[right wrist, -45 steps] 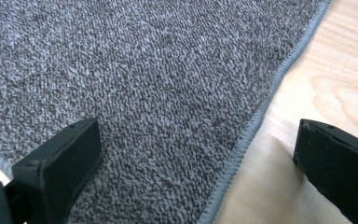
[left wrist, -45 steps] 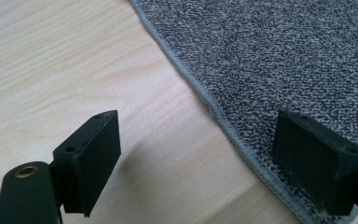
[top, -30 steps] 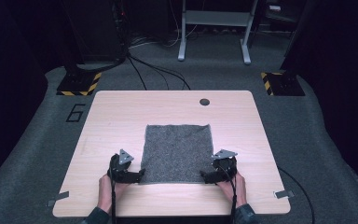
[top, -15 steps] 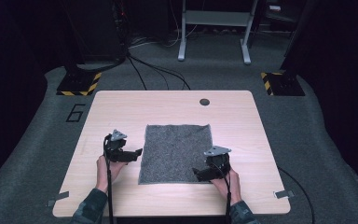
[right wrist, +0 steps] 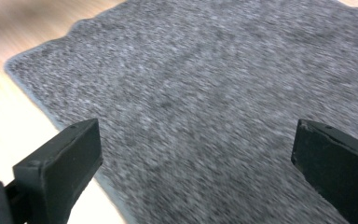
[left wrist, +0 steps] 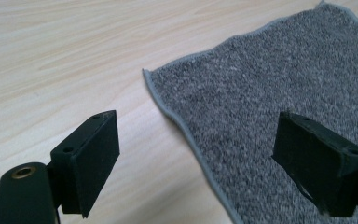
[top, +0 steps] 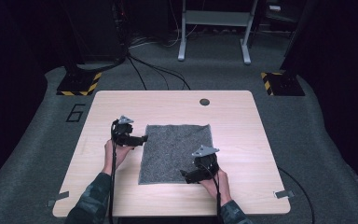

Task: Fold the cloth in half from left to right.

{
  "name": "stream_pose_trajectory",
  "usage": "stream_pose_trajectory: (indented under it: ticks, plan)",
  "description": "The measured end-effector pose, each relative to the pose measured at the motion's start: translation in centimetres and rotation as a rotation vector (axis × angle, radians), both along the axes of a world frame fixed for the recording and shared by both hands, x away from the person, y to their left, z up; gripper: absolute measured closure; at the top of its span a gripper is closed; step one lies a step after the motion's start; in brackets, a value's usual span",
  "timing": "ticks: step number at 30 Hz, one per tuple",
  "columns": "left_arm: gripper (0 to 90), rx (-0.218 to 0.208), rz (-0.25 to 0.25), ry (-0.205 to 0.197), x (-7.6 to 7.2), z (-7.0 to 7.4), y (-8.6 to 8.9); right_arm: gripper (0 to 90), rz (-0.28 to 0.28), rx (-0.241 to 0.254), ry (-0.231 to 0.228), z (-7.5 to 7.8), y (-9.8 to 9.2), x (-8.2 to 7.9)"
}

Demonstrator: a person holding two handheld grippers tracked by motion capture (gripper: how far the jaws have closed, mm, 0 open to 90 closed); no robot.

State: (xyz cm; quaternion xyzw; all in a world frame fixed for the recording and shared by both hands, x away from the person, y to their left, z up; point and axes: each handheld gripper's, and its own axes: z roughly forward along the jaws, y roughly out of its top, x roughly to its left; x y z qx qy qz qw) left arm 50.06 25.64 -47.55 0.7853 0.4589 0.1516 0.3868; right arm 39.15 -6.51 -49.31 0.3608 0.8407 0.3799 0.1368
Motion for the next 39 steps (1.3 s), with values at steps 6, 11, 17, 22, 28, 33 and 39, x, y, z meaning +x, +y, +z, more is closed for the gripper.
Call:
stream_pose_trajectory:
  ticks: [6, 11, 17, 22, 28, 33, 39]
  plan:
    - [13.4, 0.002, 0.005, 0.007, 1.9, -0.1, -0.4, 1.3, 0.051, -0.004, 0.007, -0.1, 2.0, -0.1]
    - [12.3, -0.002, 0.013, 0.011, 3.3, -0.3, -0.5, 1.0, 0.089, -0.003, 0.013, -0.1, 3.8, -0.2]
    - [14.1, -0.023, 0.046, 0.036, 4.8, -0.6, -0.5, 1.2, 0.146, -0.005, 0.017, -0.1, 6.6, -0.5]
    - [14.5, -0.028, 0.045, 0.061, 6.0, -0.9, -0.6, 2.2, 0.205, -0.022, 0.023, -0.2, 8.9, -0.9]
    - [15.9, -0.009, 0.058, 0.077, 7.3, -1.6, -0.5, 5.6, 0.251, -0.039, 0.040, -1.0, 11.5, -1.1]
    - [21.4, 0.006, 0.066, 0.081, 8.0, -2.3, -0.7, 16.9, 0.280, -0.055, 0.023, -1.4, 13.6, -1.7]
    - [30.8, 0.033, 0.072, 0.087, 8.2, -2.9, -0.7, 39.7, 0.292, -0.081, 0.017, -1.8, 15.5, -2.3]
